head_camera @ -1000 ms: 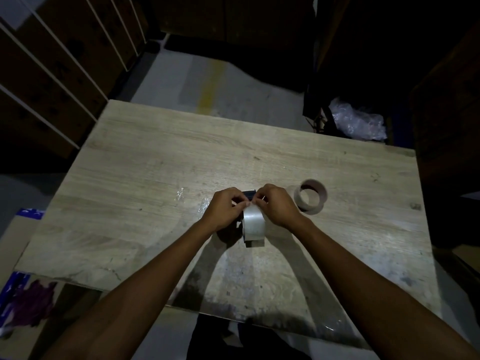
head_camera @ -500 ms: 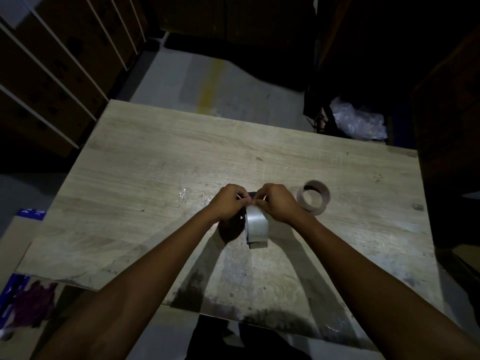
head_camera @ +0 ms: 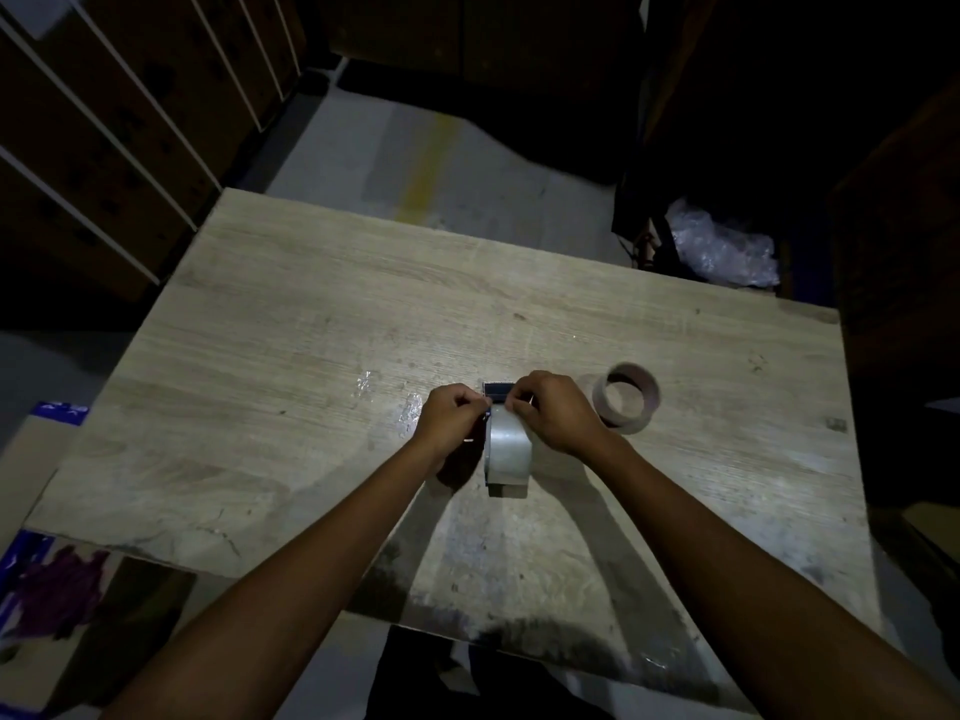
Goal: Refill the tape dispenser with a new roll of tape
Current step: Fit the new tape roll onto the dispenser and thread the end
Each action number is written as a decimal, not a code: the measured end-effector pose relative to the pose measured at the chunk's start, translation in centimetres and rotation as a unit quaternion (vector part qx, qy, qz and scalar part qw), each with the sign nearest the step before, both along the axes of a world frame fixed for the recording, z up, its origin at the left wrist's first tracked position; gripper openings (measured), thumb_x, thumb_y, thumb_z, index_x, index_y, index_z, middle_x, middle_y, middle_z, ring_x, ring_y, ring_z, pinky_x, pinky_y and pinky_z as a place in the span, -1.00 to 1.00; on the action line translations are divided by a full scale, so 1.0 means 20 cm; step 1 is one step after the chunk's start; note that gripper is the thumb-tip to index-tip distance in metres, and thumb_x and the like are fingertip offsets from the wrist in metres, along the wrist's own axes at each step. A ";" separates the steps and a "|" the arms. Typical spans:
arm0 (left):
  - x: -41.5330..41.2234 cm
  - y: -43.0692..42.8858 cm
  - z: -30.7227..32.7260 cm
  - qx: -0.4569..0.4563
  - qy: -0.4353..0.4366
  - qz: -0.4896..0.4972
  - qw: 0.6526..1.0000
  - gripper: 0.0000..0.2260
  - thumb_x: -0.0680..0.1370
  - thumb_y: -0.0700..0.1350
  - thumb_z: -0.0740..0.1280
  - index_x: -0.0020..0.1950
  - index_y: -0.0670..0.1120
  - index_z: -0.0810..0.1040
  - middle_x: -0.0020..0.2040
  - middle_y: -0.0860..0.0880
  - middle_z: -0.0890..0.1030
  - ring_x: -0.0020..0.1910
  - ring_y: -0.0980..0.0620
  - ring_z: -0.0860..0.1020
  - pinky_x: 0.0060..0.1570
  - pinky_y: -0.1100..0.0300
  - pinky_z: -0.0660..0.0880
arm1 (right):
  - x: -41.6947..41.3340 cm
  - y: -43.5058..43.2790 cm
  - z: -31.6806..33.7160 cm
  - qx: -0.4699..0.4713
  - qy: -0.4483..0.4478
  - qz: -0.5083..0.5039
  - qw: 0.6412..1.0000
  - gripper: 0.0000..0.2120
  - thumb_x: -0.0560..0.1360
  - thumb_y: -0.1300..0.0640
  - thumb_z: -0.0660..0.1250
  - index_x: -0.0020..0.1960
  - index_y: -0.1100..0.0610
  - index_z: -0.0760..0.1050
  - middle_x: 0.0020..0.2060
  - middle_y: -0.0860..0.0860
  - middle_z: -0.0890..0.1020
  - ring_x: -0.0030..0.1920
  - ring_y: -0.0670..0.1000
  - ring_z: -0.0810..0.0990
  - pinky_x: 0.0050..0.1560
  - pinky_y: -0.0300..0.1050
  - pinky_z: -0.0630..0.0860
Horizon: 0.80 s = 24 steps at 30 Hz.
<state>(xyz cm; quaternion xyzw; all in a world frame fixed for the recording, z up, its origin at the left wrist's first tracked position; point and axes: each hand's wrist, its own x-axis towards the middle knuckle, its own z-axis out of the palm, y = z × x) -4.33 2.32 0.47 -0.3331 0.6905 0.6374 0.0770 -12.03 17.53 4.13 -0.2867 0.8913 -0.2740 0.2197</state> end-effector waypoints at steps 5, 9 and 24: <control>0.02 0.02 0.00 -0.008 0.030 -0.004 0.999 -0.93 0.50 -0.15 0.40 -0.12 -0.13 0.64 -0.22 -0.13 0.62 -0.23 -0.06 0.58 -0.21 0.00 0.58 | 0.00 0.01 -0.02 -0.024 0.000 -0.016 1.000 -0.86 0.53 0.17 0.32 -0.06 0.15 0.66 -0.12 0.09 0.66 -0.11 0.06 0.58 -0.05 0.00 0.50; 0.02 0.04 0.01 -0.022 0.045 -0.040 0.998 -0.94 0.46 -0.08 0.44 -0.08 0.01 0.65 -0.19 -0.18 0.63 -0.17 -0.17 0.62 -0.11 -0.04 0.60 | -0.02 0.00 -0.03 -0.018 -0.001 -0.014 1.000 -0.85 0.52 0.17 0.33 -0.06 0.19 0.68 -0.13 0.12 0.67 -0.12 0.09 0.59 -0.07 0.00 0.50; -0.03 0.13 0.03 -0.075 -0.061 0.087 0.992 -0.70 0.53 0.09 0.40 -0.14 -0.12 0.46 -0.22 -0.02 0.53 -0.20 0.00 0.52 -0.26 0.14 0.39 | -0.07 -0.01 -0.04 0.004 -0.040 -0.005 0.999 -0.85 0.54 0.15 0.32 -0.10 0.19 0.62 -0.17 0.06 0.64 -0.16 0.00 0.55 -0.12 -0.05 0.47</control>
